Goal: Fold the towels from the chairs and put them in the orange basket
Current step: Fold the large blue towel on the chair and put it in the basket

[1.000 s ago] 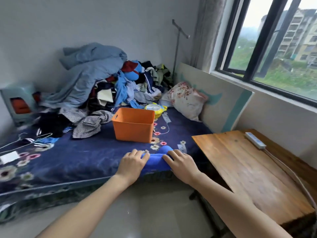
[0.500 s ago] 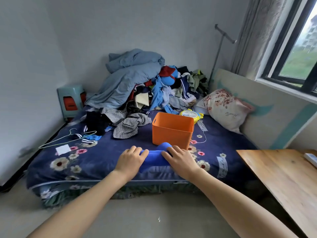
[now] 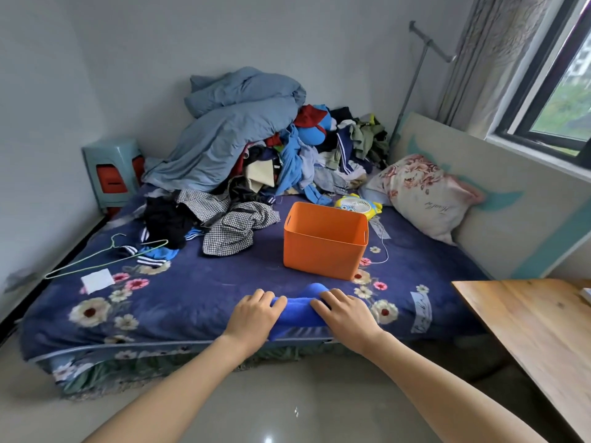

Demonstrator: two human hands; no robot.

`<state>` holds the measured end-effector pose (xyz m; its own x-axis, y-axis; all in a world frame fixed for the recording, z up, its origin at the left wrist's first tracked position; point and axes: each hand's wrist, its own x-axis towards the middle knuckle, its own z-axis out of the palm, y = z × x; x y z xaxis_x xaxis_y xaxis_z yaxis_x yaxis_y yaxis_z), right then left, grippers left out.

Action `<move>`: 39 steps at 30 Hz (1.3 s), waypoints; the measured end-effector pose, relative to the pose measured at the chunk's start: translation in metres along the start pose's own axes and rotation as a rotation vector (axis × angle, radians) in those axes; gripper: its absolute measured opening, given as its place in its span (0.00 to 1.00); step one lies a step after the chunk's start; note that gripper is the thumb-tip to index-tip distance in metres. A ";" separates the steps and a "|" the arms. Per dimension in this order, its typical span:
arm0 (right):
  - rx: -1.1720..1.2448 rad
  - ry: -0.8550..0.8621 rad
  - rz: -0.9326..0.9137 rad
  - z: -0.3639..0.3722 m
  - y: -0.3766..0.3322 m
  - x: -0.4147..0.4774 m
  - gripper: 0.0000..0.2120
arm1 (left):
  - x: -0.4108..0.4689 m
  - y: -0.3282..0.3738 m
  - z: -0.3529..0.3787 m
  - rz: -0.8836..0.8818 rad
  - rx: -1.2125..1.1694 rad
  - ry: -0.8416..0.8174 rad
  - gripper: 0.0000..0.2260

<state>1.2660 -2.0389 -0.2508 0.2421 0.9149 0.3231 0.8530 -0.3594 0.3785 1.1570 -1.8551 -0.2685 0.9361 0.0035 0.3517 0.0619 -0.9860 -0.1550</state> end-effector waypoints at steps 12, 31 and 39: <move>0.075 -0.083 0.024 0.064 0.107 0.051 0.33 | 0.126 -0.006 0.050 -0.015 -0.001 -0.079 0.28; 0.273 -0.362 -0.002 0.221 0.126 0.250 0.34 | 0.218 -0.179 0.185 -0.132 -0.139 -0.235 0.31; 0.371 -0.193 0.115 0.258 0.140 0.283 0.34 | 0.269 -0.232 0.212 0.039 -0.233 -0.130 0.33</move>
<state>1.5733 -1.7826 -0.3296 0.3977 0.9028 0.1634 0.9151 -0.4033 0.0011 1.4677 -1.5903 -0.3340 0.9738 -0.0284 0.2256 -0.0421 -0.9975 0.0564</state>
